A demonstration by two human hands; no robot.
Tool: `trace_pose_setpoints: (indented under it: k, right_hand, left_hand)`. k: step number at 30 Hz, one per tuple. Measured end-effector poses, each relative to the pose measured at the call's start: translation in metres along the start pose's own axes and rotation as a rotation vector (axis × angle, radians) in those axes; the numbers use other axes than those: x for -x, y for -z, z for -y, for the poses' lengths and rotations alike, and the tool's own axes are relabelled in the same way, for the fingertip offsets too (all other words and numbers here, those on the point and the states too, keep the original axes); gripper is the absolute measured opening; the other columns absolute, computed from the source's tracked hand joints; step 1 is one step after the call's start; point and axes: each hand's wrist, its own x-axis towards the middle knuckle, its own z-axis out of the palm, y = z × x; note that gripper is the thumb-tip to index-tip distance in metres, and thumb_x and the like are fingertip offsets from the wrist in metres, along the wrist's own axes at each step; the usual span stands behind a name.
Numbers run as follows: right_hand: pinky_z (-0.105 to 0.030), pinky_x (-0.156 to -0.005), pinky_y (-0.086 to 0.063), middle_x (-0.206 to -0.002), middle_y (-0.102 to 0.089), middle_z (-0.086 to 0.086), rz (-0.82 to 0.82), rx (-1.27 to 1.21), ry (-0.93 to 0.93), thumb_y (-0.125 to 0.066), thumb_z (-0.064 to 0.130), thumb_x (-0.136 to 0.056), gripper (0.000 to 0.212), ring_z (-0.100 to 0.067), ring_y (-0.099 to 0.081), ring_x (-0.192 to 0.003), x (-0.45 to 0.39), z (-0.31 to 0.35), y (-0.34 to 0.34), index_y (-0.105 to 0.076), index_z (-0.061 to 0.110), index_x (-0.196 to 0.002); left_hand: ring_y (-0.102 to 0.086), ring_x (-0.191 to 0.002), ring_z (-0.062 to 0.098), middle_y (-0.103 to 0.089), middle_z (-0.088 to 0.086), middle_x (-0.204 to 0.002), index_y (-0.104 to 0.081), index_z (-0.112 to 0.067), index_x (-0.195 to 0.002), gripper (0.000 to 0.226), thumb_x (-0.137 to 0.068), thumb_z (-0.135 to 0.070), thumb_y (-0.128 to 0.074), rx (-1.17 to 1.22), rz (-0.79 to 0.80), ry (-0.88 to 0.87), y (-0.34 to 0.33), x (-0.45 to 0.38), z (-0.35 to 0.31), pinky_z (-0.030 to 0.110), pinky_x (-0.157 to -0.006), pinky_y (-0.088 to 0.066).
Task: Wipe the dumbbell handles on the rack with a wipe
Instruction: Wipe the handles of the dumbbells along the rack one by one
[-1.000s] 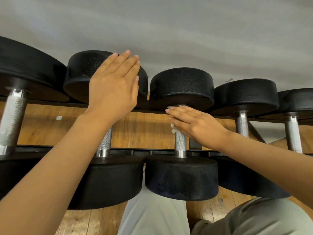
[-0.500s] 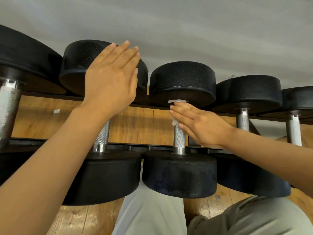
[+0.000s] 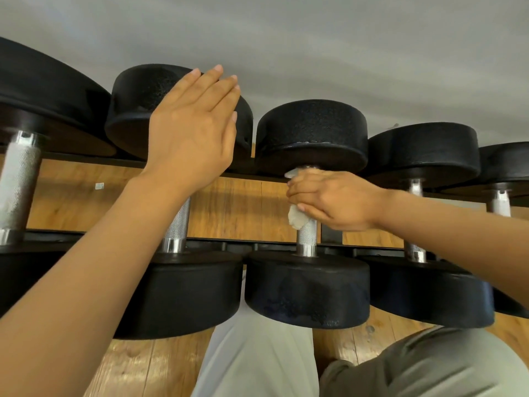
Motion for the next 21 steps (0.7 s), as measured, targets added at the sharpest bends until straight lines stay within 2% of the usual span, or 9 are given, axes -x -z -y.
trace_pose_setpoints:
  k: [2, 3, 6, 8, 10, 13, 15, 18, 21]
  right_hand:
    - [-0.039, -0.115, -0.032, -0.125, -0.064, 0.001, 0.090, -0.096, 0.054, -0.030, 0.036, -0.101, 0.048, -0.017, -0.051, -0.126, 0.008, 0.011, -0.003, -0.067, 0.013, -0.121]
    - [-0.039, -0.114, -0.032, -0.128, -0.063, 0.002, 0.138, -0.149, 0.107, -0.033, 0.035, -0.101, 0.045, -0.014, -0.049, -0.128, 0.012, 0.016, -0.004, -0.067, 0.015, -0.123]
    - [-0.029, -0.121, -0.016, -0.140, -0.056, 0.004, 0.180, -0.230, 0.235, -0.039, 0.030, -0.099, 0.042, -0.011, -0.040, -0.137, 0.026, 0.015, -0.009, -0.060, 0.018, -0.133]
    - [-0.031, -0.121, -0.016, -0.148, -0.047, 0.005, 0.137, -0.177, 0.277, -0.037, 0.027, -0.102, 0.042, -0.011, -0.032, -0.143, 0.033, 0.007, -0.015, -0.053, 0.019, -0.140]
    - [-0.036, -0.121, -0.019, -0.151, -0.042, 0.002, 0.029, -0.085, 0.272, -0.034, 0.022, -0.104, 0.042, -0.014, -0.030, -0.145, 0.036, -0.003, -0.024, -0.047, 0.017, -0.143]
    - [-0.039, -0.120, -0.023, -0.152, -0.040, -0.006, -0.201, -0.064, 0.087, -0.041, 0.017, -0.100, 0.044, -0.022, -0.030, -0.145, 0.031, -0.017, -0.033, -0.044, 0.010, -0.143]
    - [-0.037, -0.121, -0.021, -0.153, -0.036, -0.009, -0.284, -0.133, -0.015, -0.040, 0.018, -0.101, 0.044, -0.023, -0.026, -0.146, 0.027, -0.016, -0.039, -0.041, 0.006, -0.143]
    - [-0.036, -0.122, -0.014, -0.154, -0.034, -0.009, -0.273, -0.237, 0.005, -0.038, 0.022, -0.103, 0.043, -0.023, -0.021, -0.148, 0.033, -0.005, -0.046, -0.041, 0.006, -0.144]
    - [-0.042, -0.121, -0.020, -0.152, -0.041, -0.004, -0.152, -0.229, 0.224, -0.044, 0.019, -0.102, 0.041, -0.020, -0.028, -0.146, 0.042, 0.005, -0.052, -0.047, 0.010, -0.142]
  left_hand:
    - [-0.045, -0.138, 0.029, -0.056, 0.017, -0.140, -0.057, 0.001, -0.135, 0.045, -0.104, -0.022, -0.034, -0.003, 0.003, -0.003, 0.000, 0.000, 0.000, 0.039, -0.120, -0.023]
    - [-0.045, -0.137, 0.029, -0.056, 0.017, -0.140, -0.057, 0.001, -0.135, 0.045, -0.104, -0.023, -0.033, -0.002, 0.004, -0.007, 0.001, 0.000, 0.000, 0.039, -0.120, -0.023]
    - [-0.045, -0.138, 0.029, -0.055, 0.017, -0.141, -0.056, 0.001, -0.135, 0.046, -0.104, -0.023, -0.033, -0.005, 0.015, -0.004, 0.001, 0.000, 0.000, 0.040, -0.120, -0.024]
    - [-0.045, -0.138, 0.029, -0.055, 0.017, -0.141, -0.056, 0.001, -0.136, 0.046, -0.104, -0.023, -0.033, -0.010, 0.017, -0.007, 0.000, 0.000, 0.000, 0.040, -0.120, -0.024]
    - [-0.045, -0.138, 0.029, -0.055, 0.017, -0.141, -0.056, 0.001, -0.136, 0.046, -0.104, -0.023, -0.033, -0.012, 0.016, -0.009, 0.000, 0.000, 0.000, 0.039, -0.120, -0.023]
    - [-0.044, -0.139, 0.028, -0.054, 0.017, -0.142, -0.055, 0.001, -0.136, 0.046, -0.105, -0.023, -0.032, -0.015, 0.020, -0.004, 0.000, 0.000, 0.001, 0.038, -0.120, -0.022]
    - [-0.043, -0.139, 0.028, -0.054, 0.016, -0.142, -0.055, 0.000, -0.137, 0.046, -0.105, -0.023, -0.032, -0.018, 0.024, -0.003, 0.000, 0.000, 0.000, 0.038, -0.121, -0.021]
    - [-0.043, -0.140, 0.027, -0.053, 0.015, -0.143, -0.054, 0.000, -0.138, 0.045, -0.104, -0.022, -0.033, -0.023, 0.023, 0.000, 0.001, 0.000, -0.002, 0.038, -0.121, -0.021]
    - [-0.043, -0.139, 0.028, -0.054, 0.015, -0.143, -0.055, 0.001, -0.137, 0.045, -0.104, -0.022, -0.034, -0.034, 0.025, 0.008, 0.001, 0.000, -0.002, 0.038, -0.121, -0.021]
